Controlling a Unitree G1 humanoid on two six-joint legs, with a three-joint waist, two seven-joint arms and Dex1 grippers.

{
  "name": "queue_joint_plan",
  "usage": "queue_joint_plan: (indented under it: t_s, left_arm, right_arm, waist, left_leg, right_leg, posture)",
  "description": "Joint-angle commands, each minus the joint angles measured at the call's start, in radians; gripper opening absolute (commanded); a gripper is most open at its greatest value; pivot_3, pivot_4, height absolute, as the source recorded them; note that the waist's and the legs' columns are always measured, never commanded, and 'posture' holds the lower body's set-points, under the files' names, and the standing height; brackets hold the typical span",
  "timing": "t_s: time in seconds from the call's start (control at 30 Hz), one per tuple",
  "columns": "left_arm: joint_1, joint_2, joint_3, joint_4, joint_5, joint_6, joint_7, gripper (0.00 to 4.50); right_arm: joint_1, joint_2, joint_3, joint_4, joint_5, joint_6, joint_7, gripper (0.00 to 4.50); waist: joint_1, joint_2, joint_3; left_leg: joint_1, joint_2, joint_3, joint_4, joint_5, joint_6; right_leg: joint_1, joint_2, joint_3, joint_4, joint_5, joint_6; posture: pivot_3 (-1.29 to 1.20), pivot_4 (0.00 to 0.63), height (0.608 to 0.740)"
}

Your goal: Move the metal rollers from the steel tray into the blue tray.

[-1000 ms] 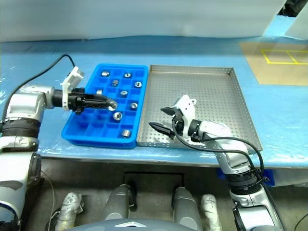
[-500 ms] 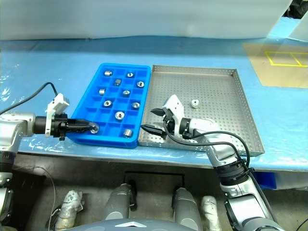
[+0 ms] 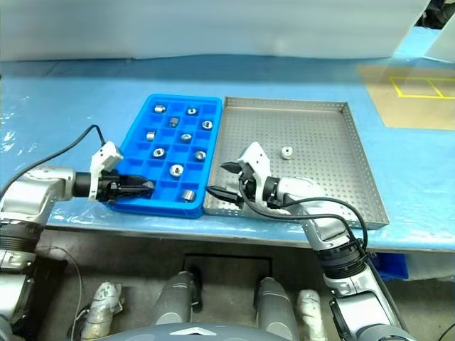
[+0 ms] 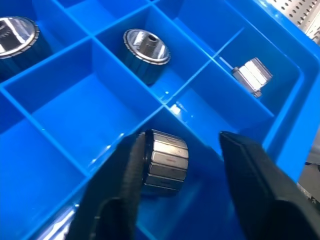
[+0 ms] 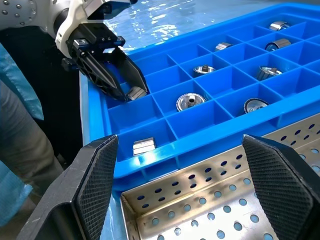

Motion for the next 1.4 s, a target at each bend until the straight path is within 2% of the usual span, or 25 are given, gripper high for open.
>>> queue_joint_plan:
  t_s: [0.03,0.07,0.23,0.37,0.53,0.67,0.8,0.9,1.13,1.27,1.4]
  left_arm:
    - [-0.01,0.044,0.01,0.016,-0.015,-0.018,-0.039,3.25]
    - [-0.013,0.055,0.014,0.023,-0.024,-0.021,-0.062,3.25]
    - [-0.103,0.086,0.015,0.025,-0.053,-0.05,-0.15,3.25]
    - [-0.286,0.053,-0.003,0.135,-0.028,-0.11,-0.169,3.25]
    - [-0.507,-0.122,-0.001,0.316,-0.021,-0.199,-0.079,3.25]
    - [-0.608,-0.328,-0.046,0.542,0.084,-0.488,0.071,3.25]
    - [-0.7,-0.553,-0.098,0.851,0.216,-0.77,0.291,3.25]
    - [-0.745,-0.674,-0.152,0.988,0.326,-0.894,0.451,3.25]
    - [-0.799,-0.841,-0.211,1.1,0.496,-0.901,0.769,3.25]
    - [-0.806,-0.89,-0.206,1.115,0.536,-0.868,0.836,3.25]
    - [-0.797,-0.923,-0.194,1.119,0.551,-0.849,0.831,3.25]
  right_arm:
    - [-0.001,0.0,-0.02,-0.045,0.016,-0.006,-0.004,4.09]
    - [-0.001,0.0,-0.02,-0.045,0.016,-0.006,-0.004,4.09]
    - [-0.005,0.001,-0.021,-0.041,0.013,-0.011,-0.007,4.09]
    - [-0.014,0.002,-0.034,-0.042,0.018,-0.013,-0.015,4.09]
    - [-0.006,0.0,-0.048,-0.068,0.024,-0.005,-0.031,4.09]
    - [0.006,-0.001,-0.062,-0.094,0.025,0.002,-0.051,4.09]
    - [0.006,-0.012,-0.123,-0.145,0.04,0.012,-0.093,4.09]
    - [0.014,-0.034,-0.161,-0.188,0.033,0.007,-0.122,4.09]
    - [0.065,-0.078,-0.225,-0.334,0.03,0.056,-0.218,4.09]
    - [0.105,-0.084,-0.257,-0.407,0.033,0.09,-0.278,4.09]
    - [0.17,-0.122,-0.292,-0.422,0.002,0.104,-0.312,4.09]
  waist:
    - [0.001,0.0,0.0]
    - [0.001,0.0,0.0]
    - [0.003,-0.001,0.0]
    - [0.008,-0.002,0.0]
    - [0.007,-0.002,0.0]
    - [0.002,-0.002,0.0]
    - [-0.002,-0.003,0.0]
    - [-0.002,-0.003,0.0]
    - [-0.033,-0.003,0.0]
    - [-0.059,-0.003,0.0]
    - [-0.084,-0.003,0.0]
  left_leg:
    - [0.002,0.0,0.0,0.0,0.0,-0.001]
    - [0.003,0.0,0.0,0.0,0.001,-0.001]
    - [0.003,0.001,-0.004,0.0,0.002,-0.003]
    - [0.002,0.001,-0.002,0.0,0.002,-0.003]
    - [0.001,0.0,0.001,0.001,0.002,-0.003]
    - [-0.005,0.0,0.002,0.006,0.001,-0.001]
    - [-0.008,-0.001,0.002,0.009,-0.002,0.004]
    - [-0.008,-0.002,0.001,0.011,-0.002,0.005]
    - [-0.008,0.0,0.001,0.012,-0.003,0.005]
    - [-0.008,-0.001,0.001,0.014,-0.004,0.007]
    - [-0.009,-0.002,0.001,0.016,-0.005,0.008]
  right_leg:
    - [0.001,0.0,0.0,0.001,-0.001,0.001]
    - [0.001,0.0,0.0,0.002,-0.004,0.006]
    - [-0.001,0.0,0.0,0.002,-0.004,0.007]
    - [0.0,0.0,0.0,0.002,-0.003,0.005]
    - [0.0,-0.001,0.0,0.001,0.0,-0.001]
    - [-0.002,0.0,-0.001,0.0,0.0,-0.001]
    - [-0.003,0.0,-0.001,0.0,0.0,-0.001]
    - [-0.003,-0.001,-0.001,0.0,0.0,-0.001]
    - [-0.003,0.0,-0.001,0.0,0.0,0.0]
    - [-0.003,0.0,-0.001,0.0,0.0,0.0]
    - [-0.003,-0.001,0.0,0.0,0.0,0.0]
  posture:
    - [-0.11,0.15,0.74]
    - [-0.11,0.15,0.74]
    - [-0.12,0.15,0.74]
    - [-0.14,0.15,0.74]
    - [-0.17,0.15,0.74]
    - [-0.19,0.15,0.74]
    - [-0.25,0.15,0.74]
    - [-0.3,0.15,0.74]
    - [-0.47,0.15,0.74]
    - [-0.55,0.15,0.74]
    - [-0.61,0.15,0.74]
